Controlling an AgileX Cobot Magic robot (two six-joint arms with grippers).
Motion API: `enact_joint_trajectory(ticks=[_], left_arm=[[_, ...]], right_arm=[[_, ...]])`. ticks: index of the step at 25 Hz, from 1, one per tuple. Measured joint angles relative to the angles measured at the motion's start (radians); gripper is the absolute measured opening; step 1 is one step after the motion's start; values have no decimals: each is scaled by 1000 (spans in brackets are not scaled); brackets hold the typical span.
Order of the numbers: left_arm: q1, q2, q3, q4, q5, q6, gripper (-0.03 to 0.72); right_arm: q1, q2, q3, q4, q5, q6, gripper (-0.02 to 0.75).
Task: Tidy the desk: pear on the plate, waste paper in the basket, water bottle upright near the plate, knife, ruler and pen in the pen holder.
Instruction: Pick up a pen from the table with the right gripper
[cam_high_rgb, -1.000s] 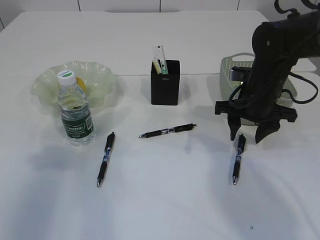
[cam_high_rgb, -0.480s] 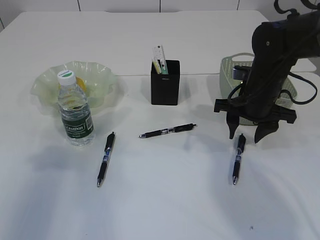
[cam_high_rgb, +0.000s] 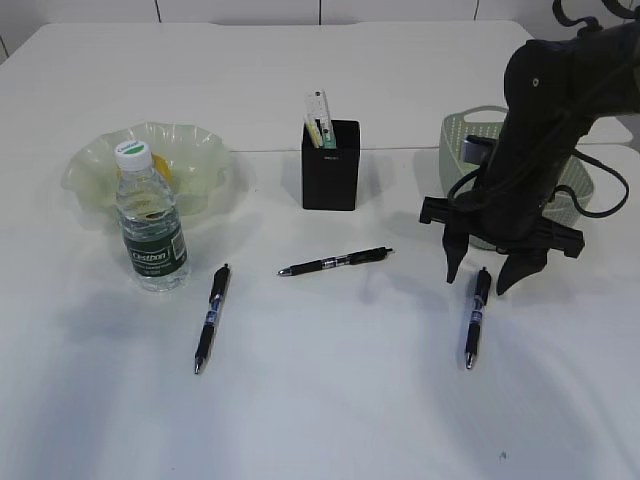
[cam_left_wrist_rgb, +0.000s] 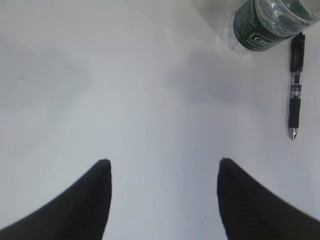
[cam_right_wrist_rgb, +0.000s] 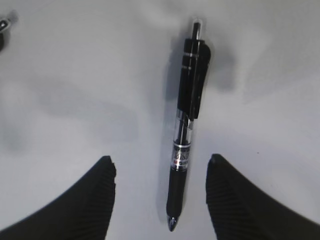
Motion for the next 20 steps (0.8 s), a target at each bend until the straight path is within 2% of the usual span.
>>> enact_joint_trajectory(ticks=[20], left_arm=[[0, 0, 0, 0, 54, 0, 467]], right_arm=[[0, 0, 0, -39, -29, 47, 430]])
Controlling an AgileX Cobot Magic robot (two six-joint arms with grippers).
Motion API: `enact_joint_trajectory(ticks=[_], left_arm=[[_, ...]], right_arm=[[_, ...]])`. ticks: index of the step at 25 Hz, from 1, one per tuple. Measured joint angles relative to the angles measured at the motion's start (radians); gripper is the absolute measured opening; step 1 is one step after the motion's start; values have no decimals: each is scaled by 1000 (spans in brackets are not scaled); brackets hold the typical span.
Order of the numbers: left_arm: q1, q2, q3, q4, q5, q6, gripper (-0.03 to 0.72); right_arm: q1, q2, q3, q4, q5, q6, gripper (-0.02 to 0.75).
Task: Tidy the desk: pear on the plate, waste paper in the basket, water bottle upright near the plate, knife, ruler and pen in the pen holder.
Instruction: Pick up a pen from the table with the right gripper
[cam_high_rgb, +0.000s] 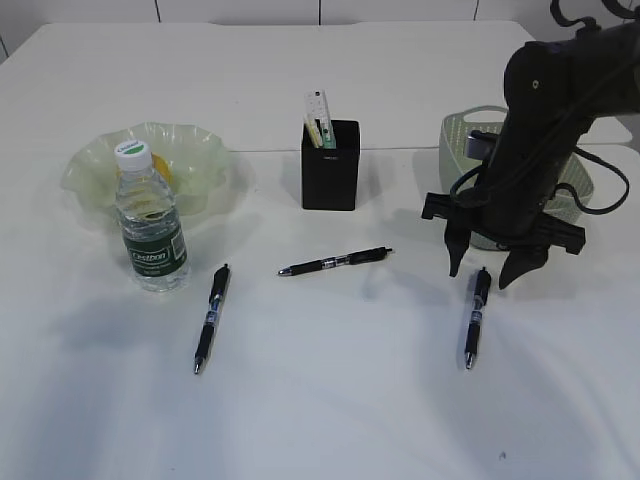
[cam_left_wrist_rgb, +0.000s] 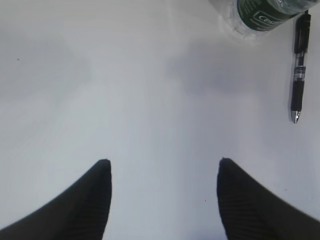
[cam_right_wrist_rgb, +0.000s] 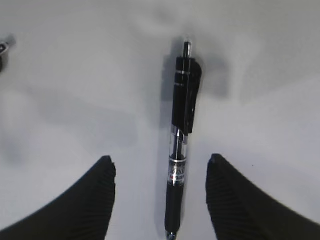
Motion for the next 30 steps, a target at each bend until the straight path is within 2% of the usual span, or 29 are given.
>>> enact_joint_trajectory(ticks=[7, 14, 30], left_arm=[[0, 0, 0, 0, -2, 0, 467], [0, 0, 0, 0, -2, 0, 466], [0, 0, 0, 0, -2, 0, 467]], right_arm=[[22, 0, 0, -59, -20, 45, 430], [45, 0, 37, -52, -87, 96, 430], [45, 34, 73, -68, -134, 136, 430]])
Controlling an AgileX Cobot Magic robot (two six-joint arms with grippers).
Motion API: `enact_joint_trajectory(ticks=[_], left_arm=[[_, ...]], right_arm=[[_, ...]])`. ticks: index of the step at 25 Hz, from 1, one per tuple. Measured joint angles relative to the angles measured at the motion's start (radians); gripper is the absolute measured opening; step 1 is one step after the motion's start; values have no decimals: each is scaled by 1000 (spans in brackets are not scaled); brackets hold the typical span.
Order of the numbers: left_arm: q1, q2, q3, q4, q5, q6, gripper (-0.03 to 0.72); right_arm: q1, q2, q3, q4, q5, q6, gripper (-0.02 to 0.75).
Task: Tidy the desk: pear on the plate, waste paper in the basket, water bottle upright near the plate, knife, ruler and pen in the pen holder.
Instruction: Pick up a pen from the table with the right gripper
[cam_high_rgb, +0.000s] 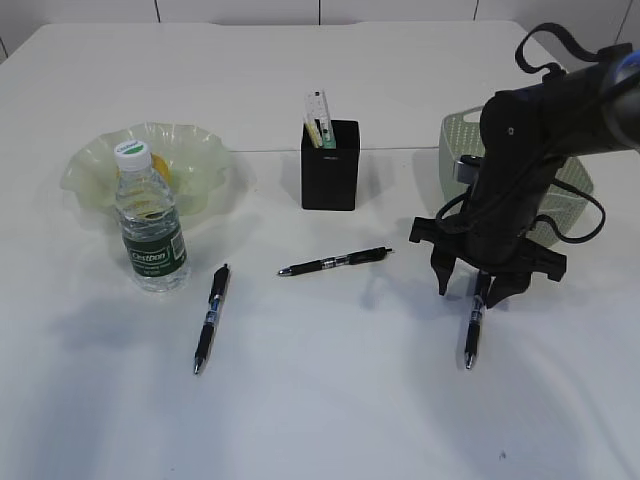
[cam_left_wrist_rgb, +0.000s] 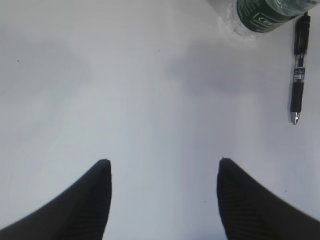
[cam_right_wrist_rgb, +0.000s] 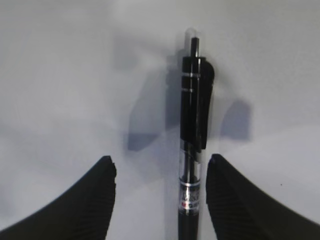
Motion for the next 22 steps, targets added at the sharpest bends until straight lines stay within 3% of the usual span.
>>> enact_joint_trajectory(ticks=[22], left_arm=[[0, 0, 0, 0, 0, 0, 467]], right_arm=[[0, 50, 0, 0, -12, 28, 433]])
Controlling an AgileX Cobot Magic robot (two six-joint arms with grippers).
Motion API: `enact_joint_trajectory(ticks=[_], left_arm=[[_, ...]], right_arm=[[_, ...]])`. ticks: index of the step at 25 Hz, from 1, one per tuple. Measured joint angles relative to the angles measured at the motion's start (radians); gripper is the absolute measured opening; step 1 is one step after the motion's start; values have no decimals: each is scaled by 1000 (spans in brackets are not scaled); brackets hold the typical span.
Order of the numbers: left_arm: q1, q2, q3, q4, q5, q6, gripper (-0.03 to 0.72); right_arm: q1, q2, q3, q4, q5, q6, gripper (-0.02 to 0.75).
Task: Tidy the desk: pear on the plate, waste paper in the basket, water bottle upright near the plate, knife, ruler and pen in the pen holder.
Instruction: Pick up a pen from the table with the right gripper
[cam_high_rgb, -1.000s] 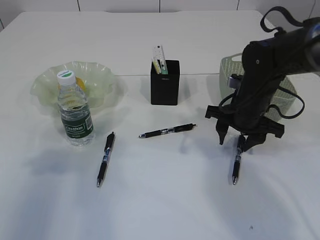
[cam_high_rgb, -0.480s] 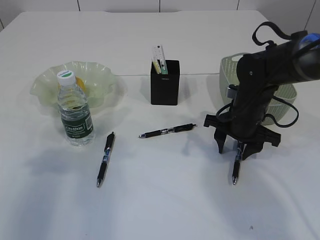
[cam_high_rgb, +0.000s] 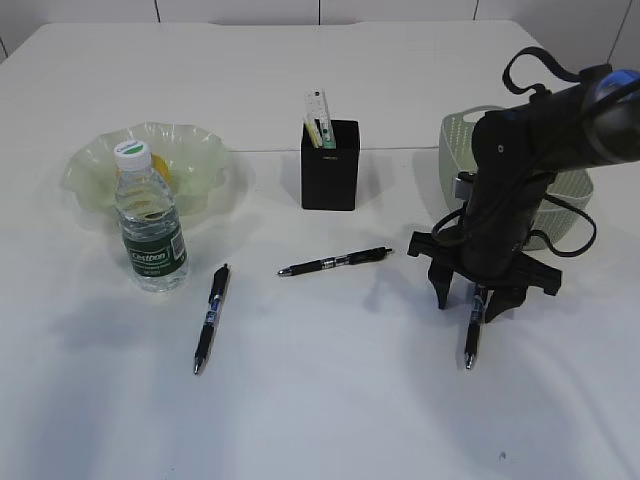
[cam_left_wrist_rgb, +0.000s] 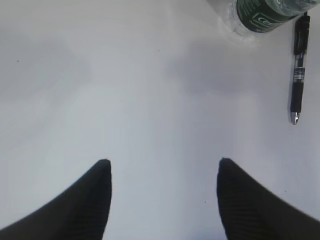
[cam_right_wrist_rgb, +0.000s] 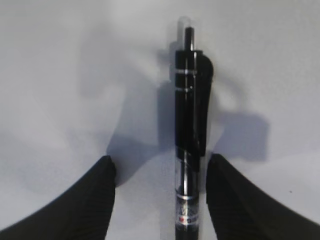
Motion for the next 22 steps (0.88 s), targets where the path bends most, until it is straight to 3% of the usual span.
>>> enact_joint_trajectory(ticks=[8, 11, 18, 22], left_arm=[[0, 0, 0, 0, 0, 0, 467], [0, 0, 0, 0, 0, 0, 467], [0, 0, 0, 0, -2, 0, 467], [0, 0, 0, 0, -10, 0, 466]], right_arm=[[0, 2, 0, 0, 4, 0, 417], [0, 4, 0, 0, 11, 0, 347], [0, 4, -2, 2, 14, 0, 102], [0, 4, -2, -1, 23, -11, 72]])
